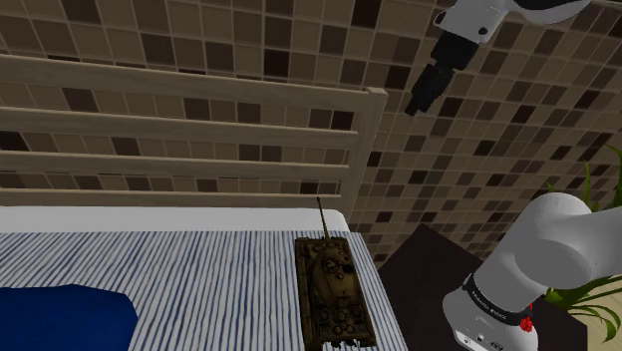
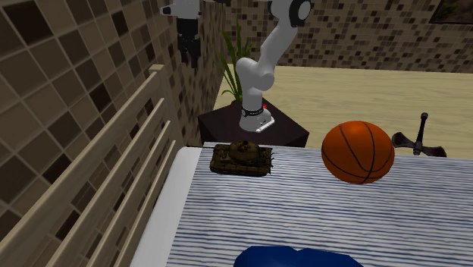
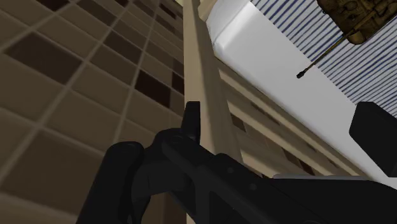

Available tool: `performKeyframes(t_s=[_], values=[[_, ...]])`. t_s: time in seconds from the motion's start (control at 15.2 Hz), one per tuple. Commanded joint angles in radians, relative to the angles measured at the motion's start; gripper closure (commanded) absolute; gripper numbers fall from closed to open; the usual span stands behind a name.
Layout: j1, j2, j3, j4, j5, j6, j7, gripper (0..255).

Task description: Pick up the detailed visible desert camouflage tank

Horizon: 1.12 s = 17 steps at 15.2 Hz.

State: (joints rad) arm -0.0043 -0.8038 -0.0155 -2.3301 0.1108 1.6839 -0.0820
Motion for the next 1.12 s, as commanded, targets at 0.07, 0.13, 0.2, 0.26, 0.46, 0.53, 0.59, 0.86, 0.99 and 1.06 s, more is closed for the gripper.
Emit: performKeyframes(t_s=[0.07,0.13,0.2,0.26,0.46,0.53,0.59,0.86,0.99,1.06], values=[[-0.003,-0.009,0.025,-0.026,0.011,0.013,0.042,0],[-0.007,-0.016,0.050,-0.051,0.023,0.026,0.083,0],[-0.009,-0.022,0.076,-0.074,0.035,0.039,0.125,0],[-0.011,-0.026,0.102,-0.096,0.049,0.053,0.167,0],[-0.014,-0.026,0.182,-0.151,0.092,0.095,0.294,0],[-0.015,-0.022,0.210,-0.166,0.107,0.110,0.336,0],[-0.015,-0.016,0.238,-0.179,0.123,0.125,0.378,0],[-0.018,0.030,0.352,-0.215,0.186,0.193,0.548,0],[-0.022,0.067,0.411,-0.223,0.216,0.230,0.633,0],[-0.024,0.088,0.440,-0.224,0.230,0.250,0.675,0]])
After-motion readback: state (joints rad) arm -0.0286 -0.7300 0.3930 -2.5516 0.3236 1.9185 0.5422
